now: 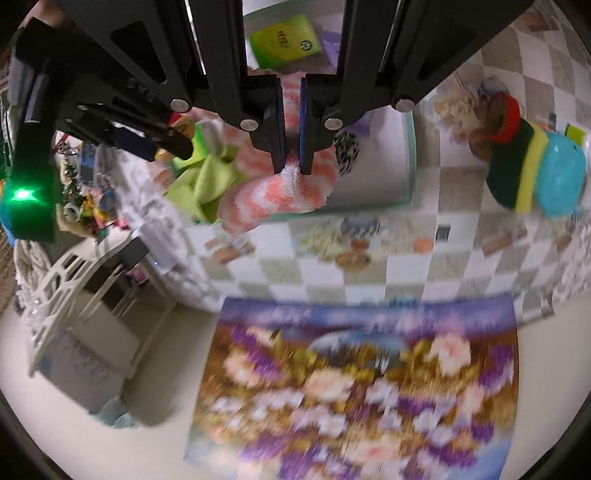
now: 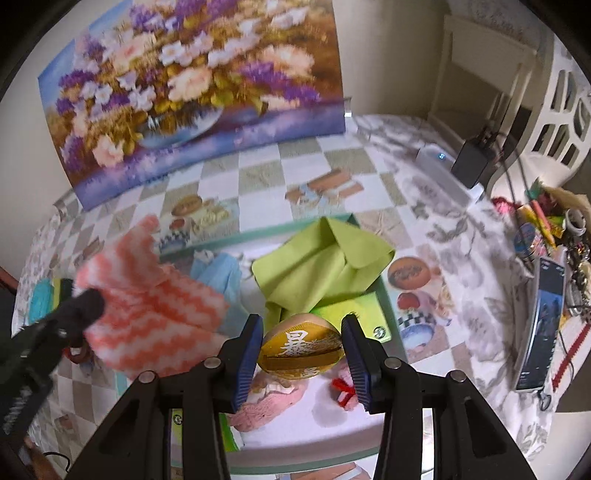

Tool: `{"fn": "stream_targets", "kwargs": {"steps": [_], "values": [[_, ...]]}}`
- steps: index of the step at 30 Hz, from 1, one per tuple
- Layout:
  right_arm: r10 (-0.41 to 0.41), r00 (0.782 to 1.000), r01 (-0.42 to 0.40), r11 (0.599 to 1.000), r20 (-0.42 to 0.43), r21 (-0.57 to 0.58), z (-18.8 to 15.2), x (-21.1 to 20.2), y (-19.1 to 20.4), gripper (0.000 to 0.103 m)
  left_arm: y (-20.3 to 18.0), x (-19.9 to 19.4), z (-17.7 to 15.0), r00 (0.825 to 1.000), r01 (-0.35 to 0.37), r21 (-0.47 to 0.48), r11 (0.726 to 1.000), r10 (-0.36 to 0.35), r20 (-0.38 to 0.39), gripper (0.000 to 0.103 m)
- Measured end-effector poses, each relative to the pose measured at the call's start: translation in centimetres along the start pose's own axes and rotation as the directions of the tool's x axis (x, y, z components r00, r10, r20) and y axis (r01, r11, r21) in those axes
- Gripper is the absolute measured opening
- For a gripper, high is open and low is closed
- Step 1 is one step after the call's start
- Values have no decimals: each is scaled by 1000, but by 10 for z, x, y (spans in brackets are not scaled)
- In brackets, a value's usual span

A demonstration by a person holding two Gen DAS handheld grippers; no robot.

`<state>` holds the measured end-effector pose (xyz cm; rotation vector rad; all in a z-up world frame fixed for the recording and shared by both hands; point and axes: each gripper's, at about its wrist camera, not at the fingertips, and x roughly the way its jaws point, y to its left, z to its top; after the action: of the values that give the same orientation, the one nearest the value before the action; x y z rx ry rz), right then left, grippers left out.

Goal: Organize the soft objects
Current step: 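Carry the towel into the tray and open both grippers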

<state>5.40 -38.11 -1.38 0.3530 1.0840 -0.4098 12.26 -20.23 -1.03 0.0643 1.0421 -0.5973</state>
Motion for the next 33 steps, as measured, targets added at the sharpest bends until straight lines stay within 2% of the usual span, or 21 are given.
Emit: {"fn": "stream_targets", "kwargs": {"steps": [10, 18, 19, 20, 22, 24, 27, 29, 33], "values": [[-2, 992, -2, 999, -123, -33, -13, 43, 10, 48, 22, 49, -17, 989, -56, -39, 998, 50, -138, 6], [-24, 989, 18, 999, -147, -46, -15, 50, 12, 49, 28, 54, -18, 986, -63, -63, 996, 52, -159, 9], [-28, 989, 20, 999, -148, -50, -15, 50, 13, 49, 28, 53, -17, 986, -62, -65, 996, 51, -159, 14], [-32, 988, 24, 998, -149, -55, -15, 50, 14, 49, 29, 51, -16, 986, -66, -67, 996, 55, -158, 24], [-43, 988, 34, 997, -145, -66, -15, 49, 15, 53, 29, 48, -14, 986, -73, -72, 995, 61, -153, 37], [-57, 989, 47, 996, -134, -75, -14, 45, 17, 59, 31, 43, -12, 988, -74, -85, 994, 62, -144, 40], [-63, 992, 54, 995, -114, -78, -11, 38, 17, 59, 35, 35, -9, 989, -85, -104, 991, 71, -133, 43], [-66, 993, 58, 995, -99, -81, -10, 32, 18, 59, 38, 30, -7, 988, -104, -113, 988, 90, -125, 50], [-70, 995, 64, 994, -68, -84, -8, 20, 22, 59, 46, 21, -5, 986, -135, -140, 981, 119, -117, 58]]}}
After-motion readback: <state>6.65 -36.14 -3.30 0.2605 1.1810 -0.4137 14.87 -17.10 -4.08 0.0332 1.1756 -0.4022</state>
